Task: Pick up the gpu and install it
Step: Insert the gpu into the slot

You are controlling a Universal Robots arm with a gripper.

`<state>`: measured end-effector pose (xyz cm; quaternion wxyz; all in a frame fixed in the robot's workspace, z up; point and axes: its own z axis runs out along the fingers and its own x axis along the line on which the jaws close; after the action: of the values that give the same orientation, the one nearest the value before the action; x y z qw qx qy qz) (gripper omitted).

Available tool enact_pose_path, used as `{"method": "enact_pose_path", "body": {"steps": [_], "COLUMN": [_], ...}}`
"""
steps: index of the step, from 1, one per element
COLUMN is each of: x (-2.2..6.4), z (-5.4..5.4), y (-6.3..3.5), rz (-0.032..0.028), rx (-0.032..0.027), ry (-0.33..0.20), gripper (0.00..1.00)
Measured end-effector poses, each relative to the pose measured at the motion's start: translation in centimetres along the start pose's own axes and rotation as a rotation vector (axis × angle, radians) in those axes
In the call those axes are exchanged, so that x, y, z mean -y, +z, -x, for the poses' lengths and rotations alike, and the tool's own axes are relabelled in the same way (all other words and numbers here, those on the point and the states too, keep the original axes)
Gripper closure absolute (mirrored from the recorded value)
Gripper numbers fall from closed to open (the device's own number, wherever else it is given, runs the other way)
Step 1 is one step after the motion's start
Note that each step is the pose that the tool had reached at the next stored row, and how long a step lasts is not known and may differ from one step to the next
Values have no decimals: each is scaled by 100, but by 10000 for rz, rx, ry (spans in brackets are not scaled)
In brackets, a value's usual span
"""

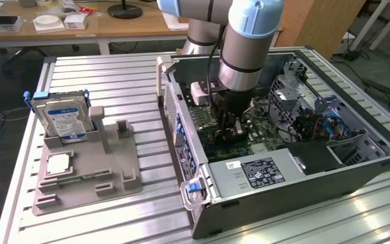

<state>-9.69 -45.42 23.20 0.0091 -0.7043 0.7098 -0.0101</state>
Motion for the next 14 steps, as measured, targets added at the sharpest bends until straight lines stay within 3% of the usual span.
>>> {"method": "enact_pose_path", "body": {"steps": [5, 7, 9, 11, 12, 14], "x": [-17, -25, -28, -31, -32, -32], "z": [-1, -3, -2, -2, -1, -1], "y": [30, 62, 62, 62, 62, 62], "rz": [-1, -31, -5, -31, -8, -19], "rx": [-8, -16, -4, -18, -5, -12], "ry": [-4, -10, -11, 0, -1, 1], "gripper": [73, 73, 73, 73, 73, 73]}}
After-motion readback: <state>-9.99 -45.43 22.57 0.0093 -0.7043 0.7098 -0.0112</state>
